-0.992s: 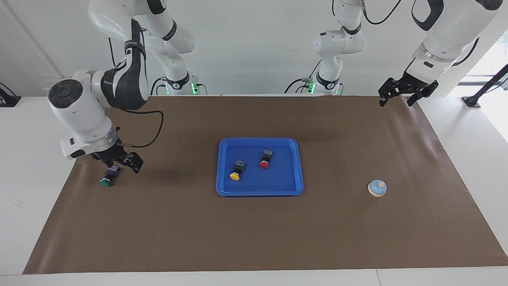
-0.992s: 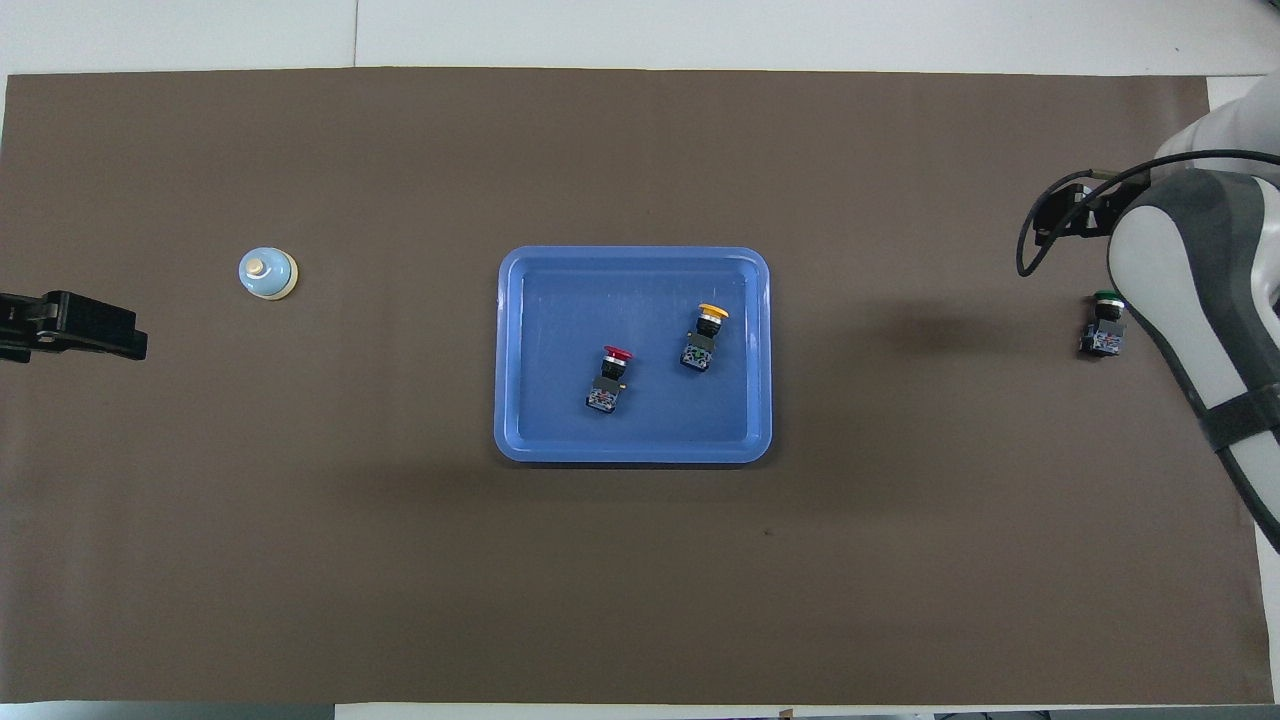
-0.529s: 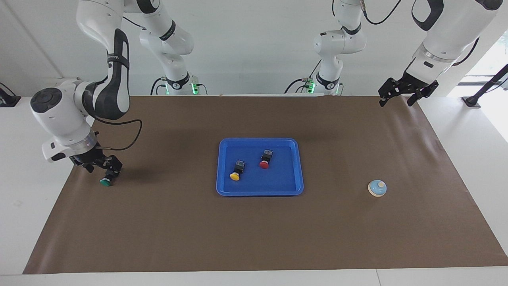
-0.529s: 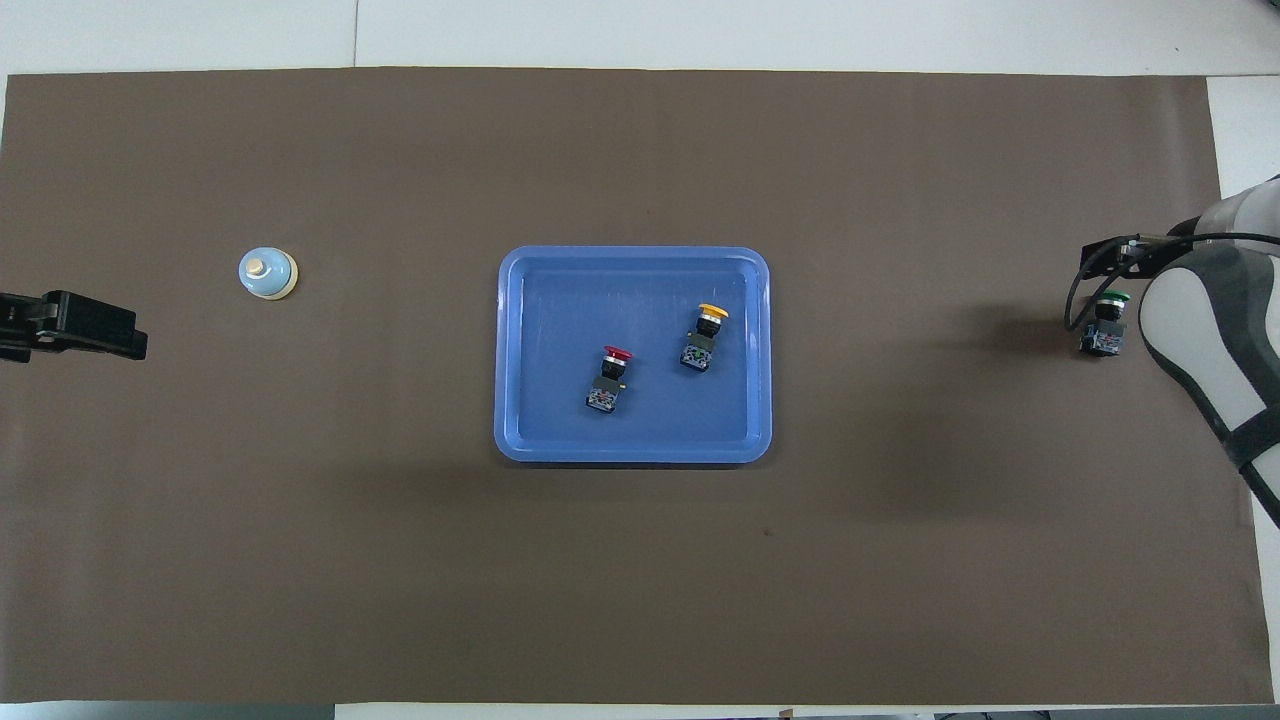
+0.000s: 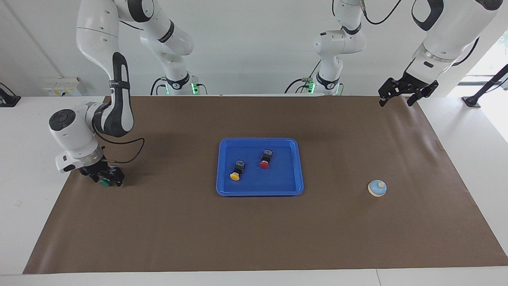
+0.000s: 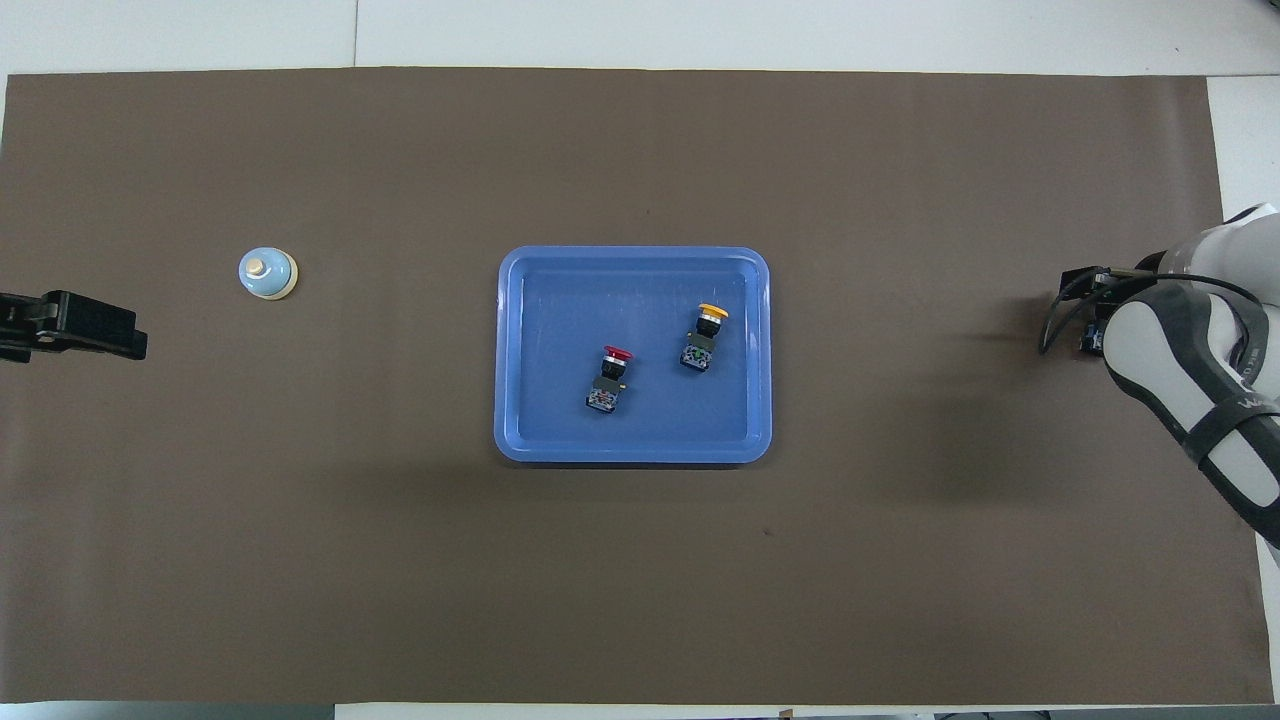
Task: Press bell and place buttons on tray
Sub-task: 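Reach the right gripper to the green-top button and grasp it, then carry the green button with the right gripper into the tray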
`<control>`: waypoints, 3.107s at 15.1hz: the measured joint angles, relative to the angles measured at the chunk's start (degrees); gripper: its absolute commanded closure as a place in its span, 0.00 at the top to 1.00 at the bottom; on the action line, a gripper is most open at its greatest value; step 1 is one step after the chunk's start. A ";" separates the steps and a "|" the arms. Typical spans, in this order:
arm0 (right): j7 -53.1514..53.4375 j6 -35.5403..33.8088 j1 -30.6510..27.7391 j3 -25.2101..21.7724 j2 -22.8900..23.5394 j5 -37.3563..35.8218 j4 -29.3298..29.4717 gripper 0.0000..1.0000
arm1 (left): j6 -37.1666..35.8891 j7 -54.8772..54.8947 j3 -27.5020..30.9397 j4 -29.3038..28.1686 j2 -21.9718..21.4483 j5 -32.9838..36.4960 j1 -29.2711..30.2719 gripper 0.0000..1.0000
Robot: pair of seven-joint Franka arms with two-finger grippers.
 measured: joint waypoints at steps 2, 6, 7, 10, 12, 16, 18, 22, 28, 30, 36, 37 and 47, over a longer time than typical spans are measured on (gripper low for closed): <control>0.00 0.06 -0.03 0.02 -0.04 0.01 -0.47 1.00 | 0.00 0.00 0.00 0.00 0.00 0.00 0.00 1.00; 0.00 -1.33 -0.04 0.06 -0.28 0.02 -0.71 0.95 | 0.00 0.00 0.00 0.00 0.00 0.00 0.00 1.00; 0.00 -2.12 -0.06 0.06 -0.36 0.02 -0.72 0.92 | 0.00 0.00 0.00 0.00 0.00 0.00 0.00 1.00; 0.00 -3.22 -0.11 0.06 -0.73 0.03 -0.82 0.67 | 0.00 -0.01 0.00 0.00 0.00 0.00 0.00 1.00; -0.09 -3.72 -0.11 0.06 -0.85 0.02 -0.84 0.30 | 0.00 -0.01 0.00 0.00 0.00 0.00 0.00 1.00; -1.30 -4.12 -0.11 0.17 -1.17 0.04 -0.84 0.00 | 0.00 -0.01 0.00 0.00 0.00 0.00 0.00 1.00; -1.46 -4.37 -0.11 0.24 -1.22 0.04 -0.78 0.00 | 0.00 -0.01 0.00 0.00 0.00 0.00 0.00 1.00; -1.49 -9.15 0.63 1.19 -1.55 0.04 2.88 0.00 | 0.00 -0.01 0.00 0.00 0.00 0.00 0.00 1.00; 10.43 -27.16 11.91 1.71 -0.94 0.37 19.35 0.00 | 0.00 -0.01 0.00 0.00 0.00 0.00 0.00 1.00; 18.71 -31.53 17.93 1.86 0.81 1.52 24.84 0.00 | 0.00 -0.01 0.00 0.00 0.00 0.00 0.00 1.00; 44.56 -33.11 37.36 2.07 6.35 4.76 35.04 0.00 | 0.00 -0.01 0.00 0.00 0.00 0.00 0.00 1.00; 47.36 -32.98 40.42 2.06 7.24 4.87 36.34 0.00 | 0.00 -0.01 0.00 0.00 0.00 0.00 0.00 1.00; 55.24 -25.99 53.13 1.99 13.16 5.75 37.75 0.00 | 0.00 -0.01 0.00 0.00 0.00 0.00 0.00 1.00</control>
